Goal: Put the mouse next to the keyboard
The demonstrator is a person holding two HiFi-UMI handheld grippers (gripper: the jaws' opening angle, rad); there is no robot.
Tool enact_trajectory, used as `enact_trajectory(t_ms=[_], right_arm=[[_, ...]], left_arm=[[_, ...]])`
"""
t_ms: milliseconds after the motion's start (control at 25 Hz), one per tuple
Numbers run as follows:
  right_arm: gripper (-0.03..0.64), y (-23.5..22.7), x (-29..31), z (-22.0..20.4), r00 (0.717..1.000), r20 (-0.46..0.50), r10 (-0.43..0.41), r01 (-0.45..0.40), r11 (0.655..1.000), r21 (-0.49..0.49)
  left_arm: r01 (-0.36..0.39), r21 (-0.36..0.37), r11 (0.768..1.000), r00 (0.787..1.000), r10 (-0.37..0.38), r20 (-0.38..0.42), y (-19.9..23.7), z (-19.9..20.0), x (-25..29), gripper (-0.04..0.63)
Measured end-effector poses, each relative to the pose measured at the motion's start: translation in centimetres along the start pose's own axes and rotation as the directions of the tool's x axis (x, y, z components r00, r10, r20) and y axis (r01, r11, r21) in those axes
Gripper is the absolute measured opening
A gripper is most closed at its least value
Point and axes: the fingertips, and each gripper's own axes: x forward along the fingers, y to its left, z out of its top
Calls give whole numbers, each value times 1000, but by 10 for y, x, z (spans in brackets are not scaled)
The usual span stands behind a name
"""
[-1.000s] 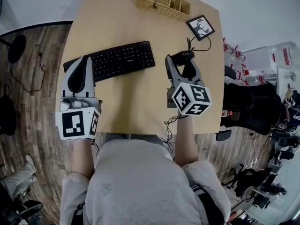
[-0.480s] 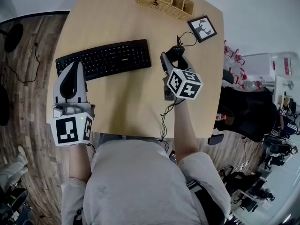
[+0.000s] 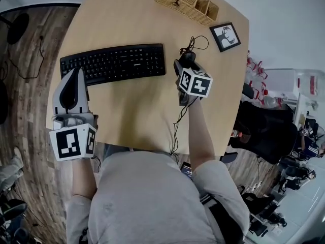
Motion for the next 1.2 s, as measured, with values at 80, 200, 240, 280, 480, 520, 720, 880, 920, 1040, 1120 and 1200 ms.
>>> enact_trajectory(t_ms=[80, 200, 240, 280, 480, 520, 720, 880, 920, 1040, 1120, 1200], right_arm=[[256, -2, 8, -5, 999, -43, -3, 2, 1000, -19], [256, -4, 18, -15, 993, -115, -7, 3, 999, -37], [256, -4, 20, -18, 991, -136, -6, 0, 999, -43], [256, -4, 23, -22, 988, -153, -4, -3, 999, -47], [256, -3, 31, -25, 980, -197, 12, -26, 997, -68], [256, -3, 32, -25, 978, -206, 14, -30, 997, -78], [256, -1, 37, -30, 973, -232, 7, -31, 994, -101], [256, 4, 36, -30, 968, -249, 27, -50, 995, -88], [256, 5, 36, -30, 966, -255, 37, -59, 995, -76], [256, 7, 37, -31, 960, -274, 51, -67, 997, -49], [256, 8, 38, -31, 957, -285, 62, -76, 996, -39], [256, 8, 39, -31, 956, -284, 67, -80, 996, -37]], left_arm=[[-6, 0, 1000, 1000, 6, -5, 0, -2, 1, 11], [-17, -3, 1000, 1000, 17, -13, 1, -4, 2, 11], [-21, -3, 1000, 1000, 21, -15, 1, -5, 2, 11], [-24, -2, 1000, 1000, 24, -17, 1, -6, 2, 11], [-38, -4, 999, 999, 38, -23, 4, -8, 3, 11], [-40, -4, 999, 999, 40, -24, 4, -8, 3, 11], [-43, -2, 999, 999, 43, -27, 4, -9, 3, 11], [-49, -5, 999, 998, 49, -30, 6, -10, 0, 11], [-50, -5, 999, 998, 49, -30, 5, -10, 0, 11], [-50, -5, 999, 998, 50, -31, 5, -11, -1, 11], [-52, -5, 999, 998, 51, -30, 5, -11, -2, 11], [-54, -6, 999, 998, 54, -31, 6, -11, -2, 11]])
